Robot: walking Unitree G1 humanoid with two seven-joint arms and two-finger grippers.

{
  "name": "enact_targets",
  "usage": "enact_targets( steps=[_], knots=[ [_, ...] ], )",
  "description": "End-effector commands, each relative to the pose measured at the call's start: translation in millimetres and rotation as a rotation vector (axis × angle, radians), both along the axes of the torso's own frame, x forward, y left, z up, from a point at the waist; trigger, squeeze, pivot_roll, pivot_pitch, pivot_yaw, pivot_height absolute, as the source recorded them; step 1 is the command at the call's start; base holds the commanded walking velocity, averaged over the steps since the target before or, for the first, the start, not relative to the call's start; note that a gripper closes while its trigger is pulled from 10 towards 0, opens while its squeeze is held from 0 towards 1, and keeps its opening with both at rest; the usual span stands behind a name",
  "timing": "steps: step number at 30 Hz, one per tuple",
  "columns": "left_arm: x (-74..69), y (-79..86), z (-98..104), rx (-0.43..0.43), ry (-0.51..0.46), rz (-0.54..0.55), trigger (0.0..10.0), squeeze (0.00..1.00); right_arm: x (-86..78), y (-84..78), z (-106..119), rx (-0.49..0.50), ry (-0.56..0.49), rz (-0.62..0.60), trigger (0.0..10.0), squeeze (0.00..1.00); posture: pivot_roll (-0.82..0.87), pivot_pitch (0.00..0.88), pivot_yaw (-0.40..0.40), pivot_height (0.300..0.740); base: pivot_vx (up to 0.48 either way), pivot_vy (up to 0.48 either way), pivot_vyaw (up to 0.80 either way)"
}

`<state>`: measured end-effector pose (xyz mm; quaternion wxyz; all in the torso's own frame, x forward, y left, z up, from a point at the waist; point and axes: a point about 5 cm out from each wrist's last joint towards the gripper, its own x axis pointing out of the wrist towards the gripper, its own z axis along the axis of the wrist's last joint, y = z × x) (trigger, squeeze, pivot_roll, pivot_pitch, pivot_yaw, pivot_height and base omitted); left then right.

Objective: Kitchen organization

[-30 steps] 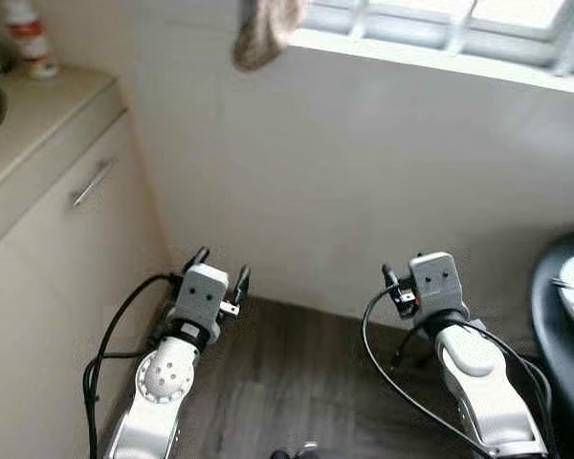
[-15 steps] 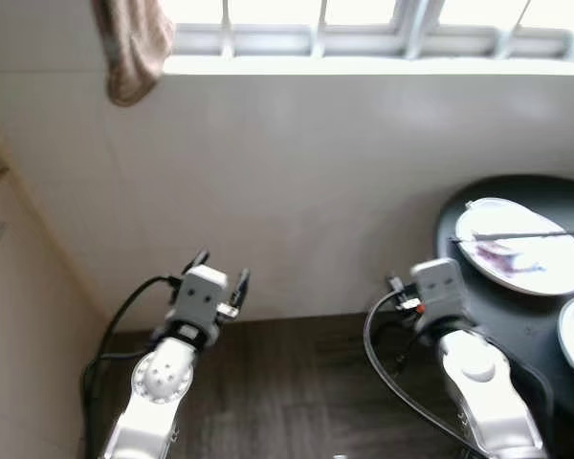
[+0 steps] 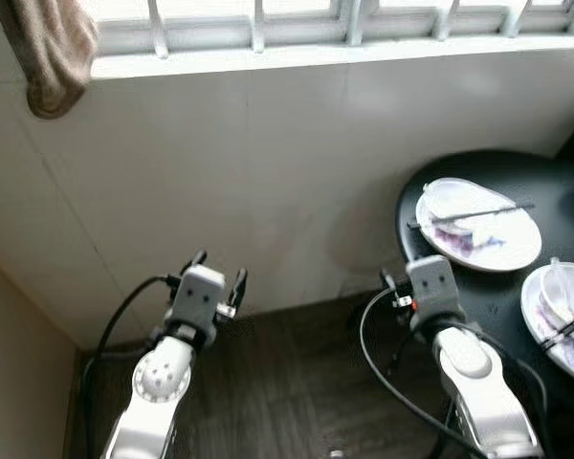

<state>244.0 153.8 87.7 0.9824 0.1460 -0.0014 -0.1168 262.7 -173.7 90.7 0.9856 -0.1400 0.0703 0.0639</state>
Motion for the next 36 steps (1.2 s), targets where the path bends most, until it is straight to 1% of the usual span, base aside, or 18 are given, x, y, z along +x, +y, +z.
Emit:
enact_targets(
  steps=[1,5,12,13,14,15,19,21,23,28,36],
  knots=[
    [0.5,-3.4,2.8,-0.022,-0.016,-0.009,10.0,0.0,0.0,-3.2,2.3,-0.019,-0.011,0.001,10.0,0.0,-0.06,0.031,-0.042,0.74,0.0,0.0,0.0],
    [1.0,-2.5,3.3,-0.021,-0.015,-0.007,10.0,0.0,0.2,-1.0,3.4,-0.038,-0.018,0.022,10.0,0.0,-0.06,0.032,-0.042,0.74,0.0,0.0,0.0],
    [2.5,-0.5,1.9,-0.023,-0.01,-0.004,10.0,0.0,1.0,-0.8,5.0,-0.05,-0.029,0.025,10.0,0.0,-0.06,0.032,-0.043,0.74,0.0,0.0,-0.11],
    [2.7,-0.4,1.7,-0.024,-0.009,-0.004,10.0,0.0,1.2,-0.5,6.1,-0.062,-0.037,0.03,10.0,0.0,-0.06,0.032,-0.043,0.74,0.0,0.0,0.0],
    [2.8,-0.3,1.3,-0.027,-0.007,-0.004,10.0,0.0,1.5,-0.3,9.2,-0.104,-0.065,0.038,10.0,0.0,-0.06,0.034,-0.042,0.74,0.0,0.0,0.0],
    [2.8,-0.2,1.2,-0.028,-0.007,-0.004,10.0,0.0,1.5,-0.1,9.8,-0.111,-0.07,0.041,10.0,0.0,-0.06,0.034,-0.042,0.74,0.0,0.0,0.0],
    [2.8,0.1,0.7,-0.032,-0.003,0.0,10.0,0.0,1.4,0.8,9.5,-0.119,-0.069,0.045,10.0,0.0,-0.06,0.035,-0.043,0.74,0.0,0.0,0.0],
    [3.1,0.5,-1.6,-0.034,0.015,0.003,10.0,0.0,1.4,1.5,9.5,-0.135,-0.073,0.051,10.0,0.0,-0.06,0.037,-0.044,0.74,0.0,0.0,0.0],
    [3.3,-0.1,-2.4,-0.034,0.022,-0.001,10.0,0.0,1.4,1.1,8.5,-0.117,-0.065,0.045,10.0,0.0,-0.06,0.039,-0.044,0.74,0.0,0.208,0.0],
    [2.9,-0.3,-1.8,-0.045,0.015,0.001,10.0,0.0,2.0,-0.7,6.9,-0.1,-0.053,0.032,10.0,0.0,-0.06,0.04,-0.044,0.74,0.0,0.48,-0.73],
    [2.4,-0.6,0.0,-0.05,0.001,-0.001,10.0,0.0,2.2,-0.1,8.4,-0.123,-0.066,0.041,10.0,0.0,-0.06,0.04,-0.043,0.74,0.0,0.0,-0.78]
  ],
)
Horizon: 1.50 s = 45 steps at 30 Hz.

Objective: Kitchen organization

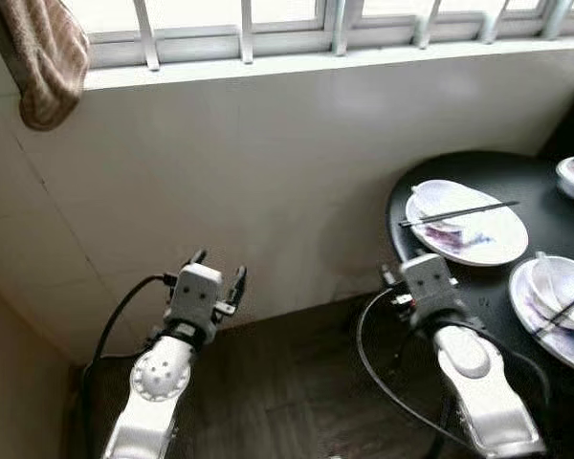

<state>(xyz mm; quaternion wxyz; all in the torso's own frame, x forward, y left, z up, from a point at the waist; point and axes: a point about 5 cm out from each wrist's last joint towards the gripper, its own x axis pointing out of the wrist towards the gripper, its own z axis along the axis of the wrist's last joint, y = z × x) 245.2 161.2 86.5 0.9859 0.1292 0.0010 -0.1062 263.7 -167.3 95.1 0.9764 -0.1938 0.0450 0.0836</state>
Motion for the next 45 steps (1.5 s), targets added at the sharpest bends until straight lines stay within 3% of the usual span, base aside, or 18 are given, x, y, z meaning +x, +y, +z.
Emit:
enact_targets(
  steps=[1,5,27,32,35,45],
  knots=[
    [1.2,-8.0,1,-0.016,-0.005,-0.023,10.0,0.0,1.2,-6.4,4,-0.02,-0.018,-0.013,10.0,0.0,-0.06,0.04,-0.043,0.74,0.0,0.0,-0.78],
    [1.3,-8.3,1,-0.015,-0.006,-0.026,10.0,0.0,1.6,-5.9,5,-0.034,-0.025,-0.008,10.0,0.0,-0.06,0.04,-0.044,0.74,0.0,0.0,-0.78],
    [1.3,-9.2,1,-0.018,-0.005,-0.029,10.0,0.0,1.8,-4.2,7,-0.055,-0.056,0.003,10.0,0.0,-0.06,0.031,-0.046,0.74,0.0,-0.169,0.0],
    [1.1,-9.6,0,-0.021,-0.002,-0.028,10.0,0.0,2.2,-3.3,17,-0.095,-0.128,0.014,10.0,0.0,-0.06,0.032,-0.046,0.74,0.0,0.0,0.0],
    [1.4,-9.9,-1,-0.028,0.004,-0.028,10.0,0.0,2.8,-3.0,21,-0.174,-0.175,0.015,10.0,0.0,-0.06,0.024,-0.048,0.74,0.0,0.0,0.0],
    [1.4,-10.6,-2,-0.043,0.007,-0.023,10.0,0.0,3.6,-7.0,18,-0.123,-0.151,-0.016,10.0,0.0,-0.06,0.017,-0.05,0.74,0.0,0.0,0.0]
  ],
)
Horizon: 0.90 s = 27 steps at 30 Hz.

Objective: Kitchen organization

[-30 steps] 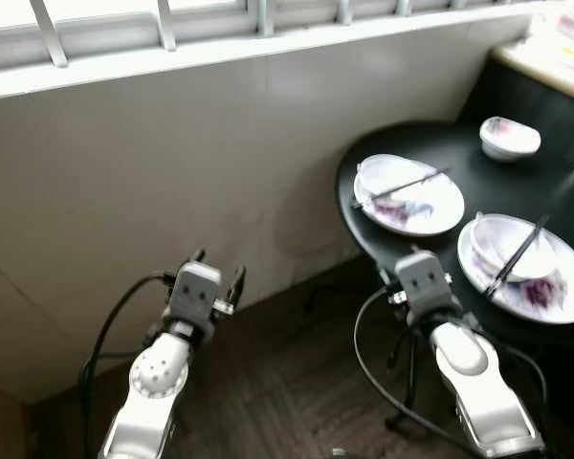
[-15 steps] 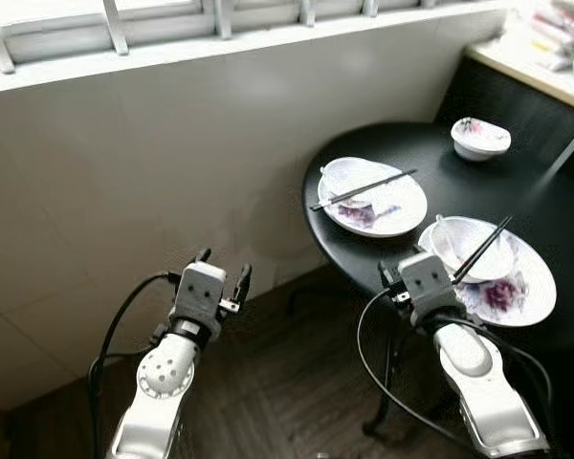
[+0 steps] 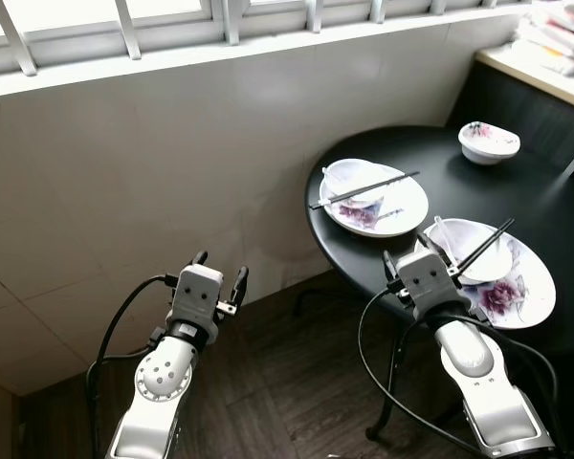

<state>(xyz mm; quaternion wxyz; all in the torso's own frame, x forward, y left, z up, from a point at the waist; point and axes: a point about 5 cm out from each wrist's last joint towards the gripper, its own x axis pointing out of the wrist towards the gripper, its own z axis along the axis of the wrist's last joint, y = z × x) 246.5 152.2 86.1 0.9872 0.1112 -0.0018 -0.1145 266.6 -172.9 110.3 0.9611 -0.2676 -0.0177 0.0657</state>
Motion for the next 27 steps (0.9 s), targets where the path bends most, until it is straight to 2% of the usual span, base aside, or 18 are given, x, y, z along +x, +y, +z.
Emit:
enact_targets(
  steps=[1,5,8,22,25,27],
  knots=[
    [0.0,-1.5,-2,-0.012,0.01,-0.005,10.0,0.0,1.0,-1.7,3,0.027,-0.009,-0.014,10.0,0.0,-0.06,0.017,-0.05,0.74,0.0,0.0,0.0],
    [0.1,-1.7,-2,-0.015,0.017,-0.006,10.0,0.0,1.6,-1.3,4,0.057,-0.012,-0.012,10.0,0.0,-0.07,0.019,-0.05,0.74,0.0,0.277,-0.8],
    [0.0,-1.6,-1,-0.022,0.013,-0.004,10.0,0.0,1.4,-1.1,6,0.034,-0.034,-0.008,10.0,0.0,-0.07,0.023,-0.051,0.74,0.0,0.25,-0.78],
    [1.7,-0.9,1,-0.034,0.001,0.0,10.0,0.0,3.4,-0.7,11,0.023,-0.066,-0.012,10.0,0.0,-0.07,0.028,-0.051,0.74,0.0,0.0,0.0],
    [1.9,-0.4,1,-0.035,0.001,-0.002,10.0,0.0,4.1,-7.2,15,0.135,-0.078,-0.075,10.0,0.0,-0.07,0.026,-0.049,0.74,0.0,0.0,-0.45],
    [1.9,-0.3,1,-0.035,0.002,-0.003,10.0,0.0,3.8,-9.0,17,0.154,-0.094,-0.091,10.0,0.0,-0.07,0.026,-0.049,0.74,0.0,0.0,-0.41]
  ],
)
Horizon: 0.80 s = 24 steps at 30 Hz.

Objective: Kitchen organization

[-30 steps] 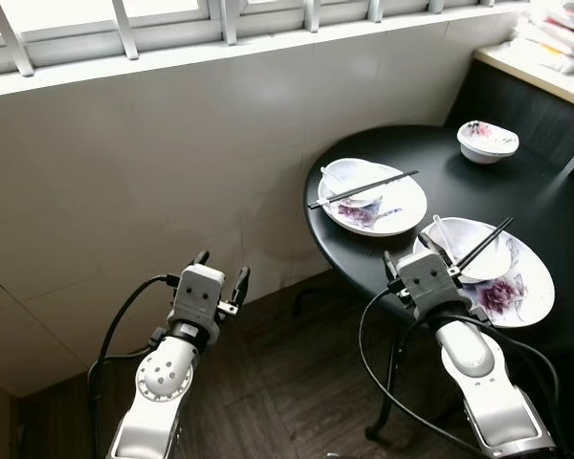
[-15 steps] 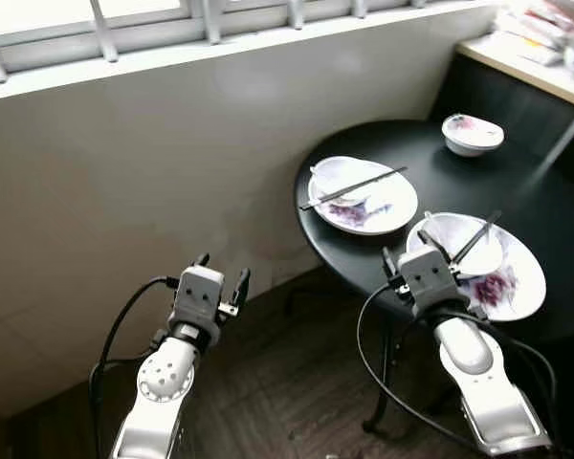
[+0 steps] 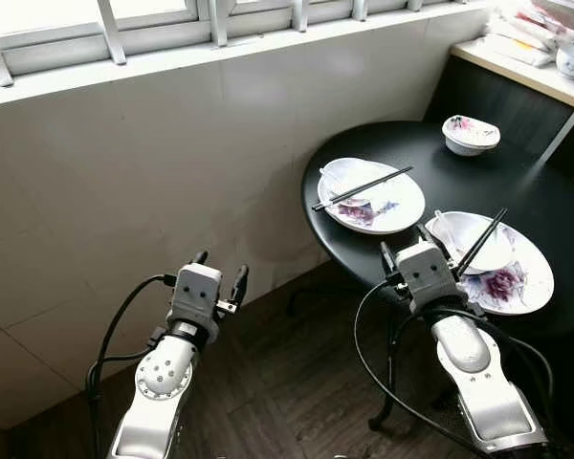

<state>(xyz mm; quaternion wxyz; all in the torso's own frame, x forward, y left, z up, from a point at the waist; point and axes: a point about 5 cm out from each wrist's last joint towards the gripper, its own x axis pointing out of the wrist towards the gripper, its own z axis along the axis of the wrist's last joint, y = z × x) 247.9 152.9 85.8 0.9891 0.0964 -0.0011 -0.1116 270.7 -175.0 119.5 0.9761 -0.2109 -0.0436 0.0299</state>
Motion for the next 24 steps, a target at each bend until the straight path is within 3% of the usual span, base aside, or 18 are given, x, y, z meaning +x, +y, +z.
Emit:
enact_targets(
  steps=[1,6,8,16,24],
  knots=[
    [0.5,-0.8,1,-0.007,-0.001,-0.01,10.0,0.0,-2.1,-8.1,14,0.061,-0.085,-0.054,10.0,0.0,-0.08,0.025,-0.048,0.74,0.0,0.0,0.0],
    [0.3,-1.2,1,-0.011,0.002,-0.014,10.0,0.0,-6.0,-11.9,17,0.123,-0.122,-0.08,10.0,0.0,-0.07,0.029,-0.048,0.74,0.0,0.0,0.0],
    [0.0,-1.2,1,-0.012,0.003,-0.012,10.0,0.0,-6.0,-17.9,15,0.216,-0.1,-0.111,10.0,0.0,-0.07,0.03,-0.05,0.74,0.0,0.0,0.0],
    [-0.1,-0.5,0,-0.027,0.015,-0.004,10.0,0.0,-4.6,-14.0,16,0.191,-0.106,-0.08,10.0,0.0,-0.07,0.033,-0.052,0.74,0.0,0.0,0.0],
    [0.1,-0.2,0,-0.031,0.009,-0.008,10.0,0.0,-4.8,-10.8,16,0.176,-0.104,-0.049,10.0,0.0,-0.07,0.034,-0.051,0.74,0.0,0.339,0.0]
  ],
)
